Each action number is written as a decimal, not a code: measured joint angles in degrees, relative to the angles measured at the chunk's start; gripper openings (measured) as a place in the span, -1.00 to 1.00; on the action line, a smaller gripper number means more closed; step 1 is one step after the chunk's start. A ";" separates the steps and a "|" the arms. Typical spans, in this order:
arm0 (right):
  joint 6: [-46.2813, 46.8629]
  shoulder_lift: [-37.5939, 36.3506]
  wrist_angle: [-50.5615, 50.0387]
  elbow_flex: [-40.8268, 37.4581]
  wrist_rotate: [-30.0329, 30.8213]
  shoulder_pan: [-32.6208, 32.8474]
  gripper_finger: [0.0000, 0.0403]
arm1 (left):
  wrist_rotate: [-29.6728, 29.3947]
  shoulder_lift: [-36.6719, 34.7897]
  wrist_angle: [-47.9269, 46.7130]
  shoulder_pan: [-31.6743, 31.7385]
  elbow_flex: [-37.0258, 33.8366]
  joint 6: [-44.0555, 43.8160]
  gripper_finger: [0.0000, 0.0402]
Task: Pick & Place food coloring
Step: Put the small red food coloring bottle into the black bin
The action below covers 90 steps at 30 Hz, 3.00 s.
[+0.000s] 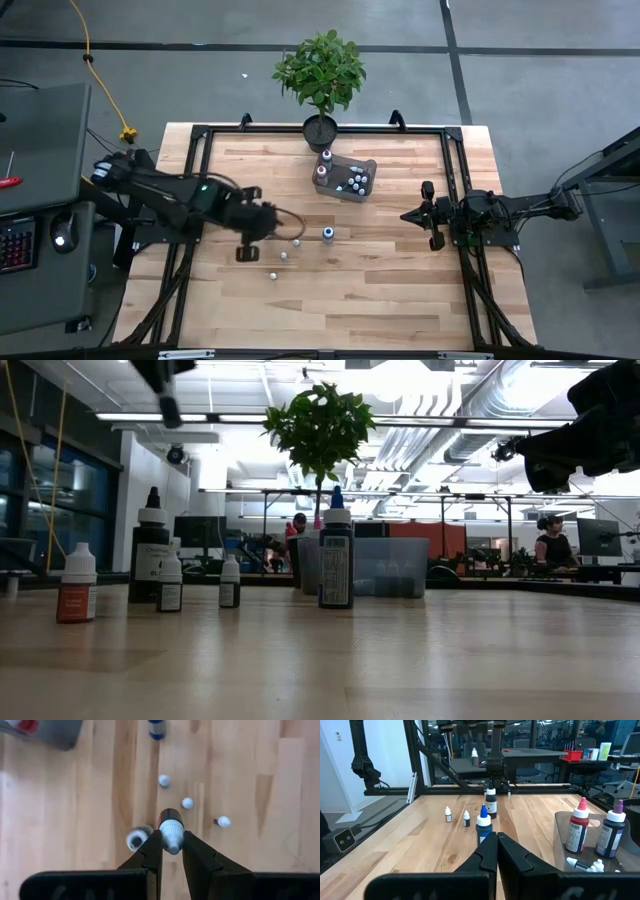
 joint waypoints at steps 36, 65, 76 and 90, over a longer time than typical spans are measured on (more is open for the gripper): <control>-0.02 0.31 0.07 0.00 0.21 -0.01 -0.99 | 10.33 48.12 -7.46 24.33 55.38 22.94 -0.77; -0.02 0.76 0.08 0.00 0.19 0.00 -0.99 | 2.66 57.70 0.46 31.37 55.36 52.02 -0.77; -0.01 0.76 0.07 0.00 0.19 -0.01 -0.99 | 4.82 59.61 0.73 34.77 55.31 51.57 -0.77; -0.02 0.76 0.07 0.00 0.19 -0.02 -0.99 | 4.95 60.53 3.13 34.98 52.63 51.14 -0.77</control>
